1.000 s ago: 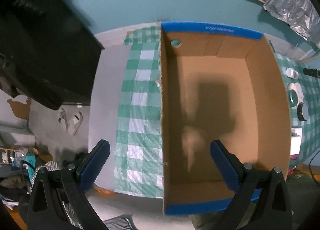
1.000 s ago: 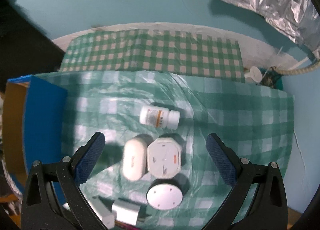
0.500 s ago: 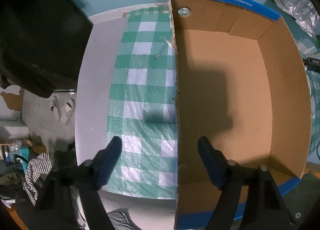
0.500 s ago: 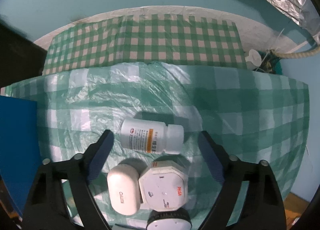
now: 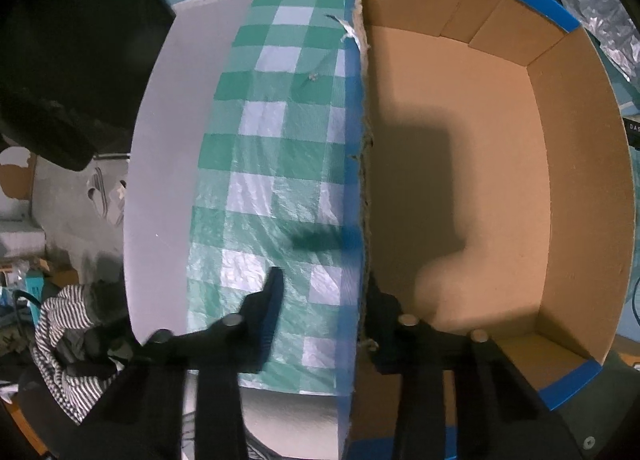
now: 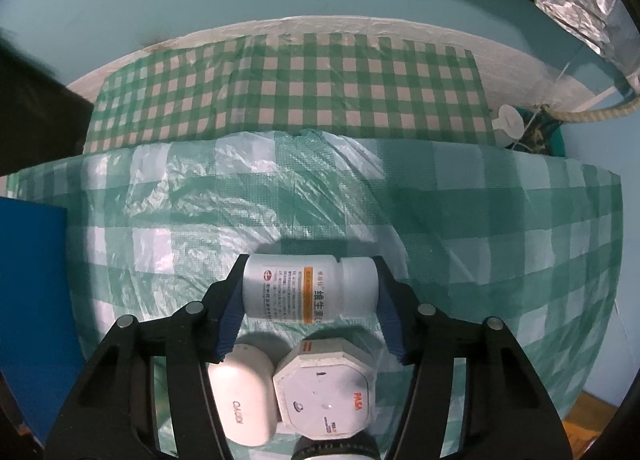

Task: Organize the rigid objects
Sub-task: 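Reach the right gripper down to the white pill bottle and close, then carry the pill bottle with the right gripper into the box and release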

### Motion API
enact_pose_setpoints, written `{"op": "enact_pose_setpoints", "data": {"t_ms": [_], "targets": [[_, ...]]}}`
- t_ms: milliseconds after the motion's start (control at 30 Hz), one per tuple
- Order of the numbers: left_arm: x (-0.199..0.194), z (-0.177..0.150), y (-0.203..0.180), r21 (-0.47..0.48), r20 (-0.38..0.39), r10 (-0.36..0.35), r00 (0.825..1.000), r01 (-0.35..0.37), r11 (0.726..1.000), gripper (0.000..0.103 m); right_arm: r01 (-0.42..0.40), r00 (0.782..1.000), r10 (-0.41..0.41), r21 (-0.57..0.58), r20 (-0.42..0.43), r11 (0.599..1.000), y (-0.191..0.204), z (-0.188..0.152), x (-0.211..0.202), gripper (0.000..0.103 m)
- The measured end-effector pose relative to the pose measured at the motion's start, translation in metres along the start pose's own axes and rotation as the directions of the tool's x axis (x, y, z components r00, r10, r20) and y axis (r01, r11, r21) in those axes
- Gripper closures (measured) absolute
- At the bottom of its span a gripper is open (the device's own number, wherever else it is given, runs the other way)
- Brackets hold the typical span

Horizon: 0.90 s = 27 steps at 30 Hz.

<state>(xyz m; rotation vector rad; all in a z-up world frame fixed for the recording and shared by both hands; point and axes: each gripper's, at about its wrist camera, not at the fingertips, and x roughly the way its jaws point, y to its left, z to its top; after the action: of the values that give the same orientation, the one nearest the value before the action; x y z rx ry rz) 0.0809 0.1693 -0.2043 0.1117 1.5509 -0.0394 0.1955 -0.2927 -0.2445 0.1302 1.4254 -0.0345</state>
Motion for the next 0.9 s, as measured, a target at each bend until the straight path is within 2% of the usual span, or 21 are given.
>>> {"op": "enact_pose_setpoints", "data": {"t_ms": [233,567,900], "targets": [[0.001,-0.001,-0.008,0.026,-0.009,-0.006,1.0,0.006,1.0,0.084,-0.012,1.0,0.012,-0.061,-0.004,0.998,0.008,-0.008,-0.008,0.045],[-0.001,-0.004,-0.018,0.059,-0.013,-0.013,1.0,0.014,0.998,0.086,-0.056,0.998,0.059,-0.158,0.013,0.986,0.032,-0.018,-0.043,0.045],[-0.003,-0.008,-0.015,0.07,0.007,-0.045,0.999,0.045,0.997,0.086,-0.146,0.986,0.162,-0.286,0.032,0.947,0.095,-0.023,-0.091,0.045]]}}
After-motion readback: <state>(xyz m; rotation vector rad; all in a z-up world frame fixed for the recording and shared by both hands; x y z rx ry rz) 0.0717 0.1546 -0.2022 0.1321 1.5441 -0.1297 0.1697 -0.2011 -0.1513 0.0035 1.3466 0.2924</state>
